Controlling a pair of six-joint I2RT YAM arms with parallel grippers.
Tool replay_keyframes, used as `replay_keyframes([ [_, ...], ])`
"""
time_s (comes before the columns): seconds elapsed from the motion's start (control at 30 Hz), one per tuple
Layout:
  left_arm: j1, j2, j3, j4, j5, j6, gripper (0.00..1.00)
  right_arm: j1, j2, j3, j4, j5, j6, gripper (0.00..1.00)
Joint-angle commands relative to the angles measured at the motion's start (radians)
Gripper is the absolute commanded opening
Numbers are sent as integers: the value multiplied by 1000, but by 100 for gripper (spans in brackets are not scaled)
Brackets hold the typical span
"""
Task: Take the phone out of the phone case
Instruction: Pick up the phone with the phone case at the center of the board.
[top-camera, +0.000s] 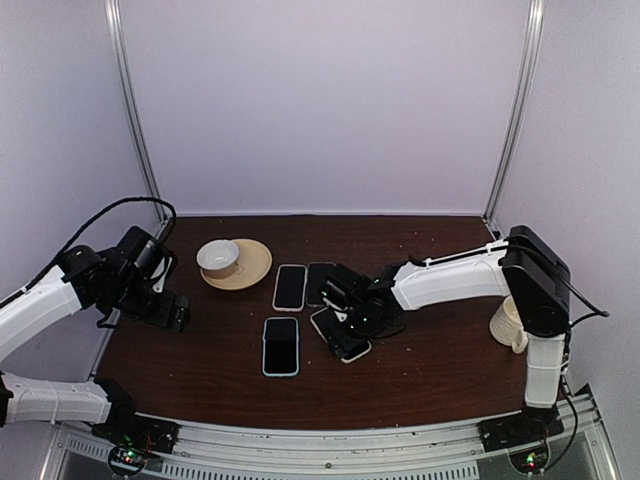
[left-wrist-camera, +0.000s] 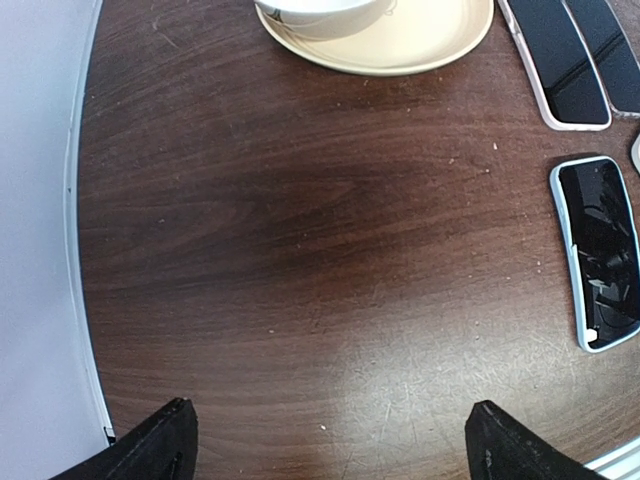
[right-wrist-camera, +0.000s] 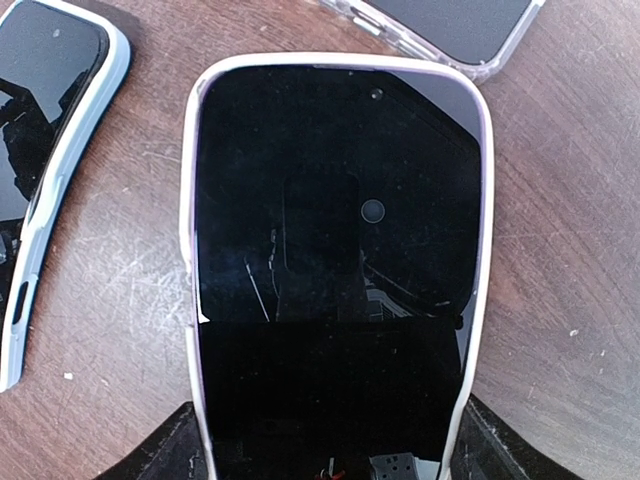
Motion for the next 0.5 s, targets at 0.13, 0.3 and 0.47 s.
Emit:
replay_keyframes([
  [0.13, -4, -67, 3, 62, 92, 57, 94, 3, -105, -91, 60, -10, -121, 51],
  [0.3, -4, -105, -15, 133, 281, 99, 90, 11, -195, -112, 116, -1, -173, 48],
  [0.47, -4, -73, -12, 198, 479, 124, 85, 33, -282, -134, 170, 44, -233, 48],
])
